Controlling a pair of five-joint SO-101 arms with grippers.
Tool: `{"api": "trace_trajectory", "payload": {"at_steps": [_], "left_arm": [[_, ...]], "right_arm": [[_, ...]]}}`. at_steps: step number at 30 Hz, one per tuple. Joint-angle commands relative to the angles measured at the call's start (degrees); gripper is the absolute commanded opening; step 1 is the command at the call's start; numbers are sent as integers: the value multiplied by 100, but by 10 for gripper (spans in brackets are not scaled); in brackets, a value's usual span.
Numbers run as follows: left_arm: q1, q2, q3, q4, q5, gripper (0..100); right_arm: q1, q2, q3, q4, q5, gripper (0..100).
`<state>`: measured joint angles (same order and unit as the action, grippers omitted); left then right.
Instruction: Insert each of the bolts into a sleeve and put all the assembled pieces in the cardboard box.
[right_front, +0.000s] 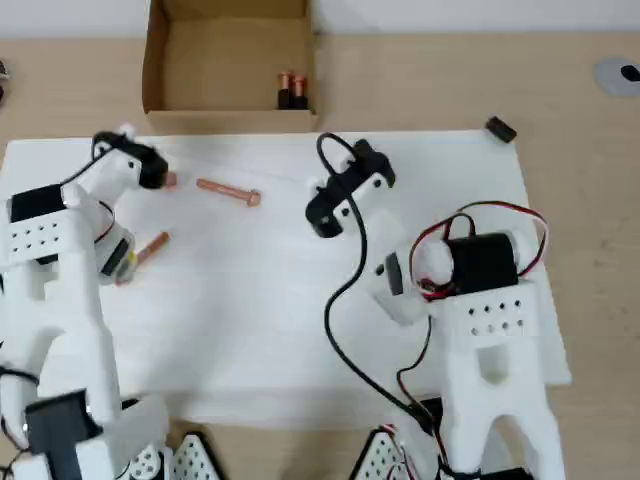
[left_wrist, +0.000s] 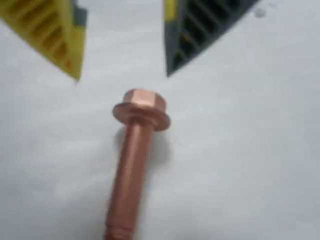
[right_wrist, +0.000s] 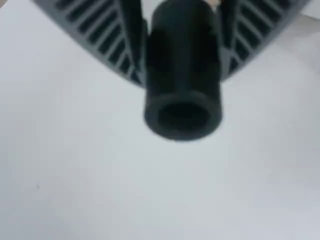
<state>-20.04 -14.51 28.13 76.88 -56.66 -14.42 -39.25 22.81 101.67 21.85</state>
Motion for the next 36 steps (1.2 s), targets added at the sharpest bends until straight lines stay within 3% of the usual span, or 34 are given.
{"api": "trace_trajectory", "payload": {"at_steps": [1, 12, 24, 29, 36], "left_arm": [[-70, 295, 167, -316, -97, 122], [-176, 1323, 202, -835, -26, 119], [-62, 1411, 440, -1240, -9, 117], [176, 1411, 589, -1451, -35, 9], [246, 1358, 290, -1398, -18, 12]], "right_arm": [[-31, -4, -4, 53, -35, 12], [-31, -13, 4, 70, -35, 12], [-31, -13, 4, 70, -44, 12], [-31, -13, 4, 70, -44, 12], [-31, -13, 13, 70, -44, 12]]}}
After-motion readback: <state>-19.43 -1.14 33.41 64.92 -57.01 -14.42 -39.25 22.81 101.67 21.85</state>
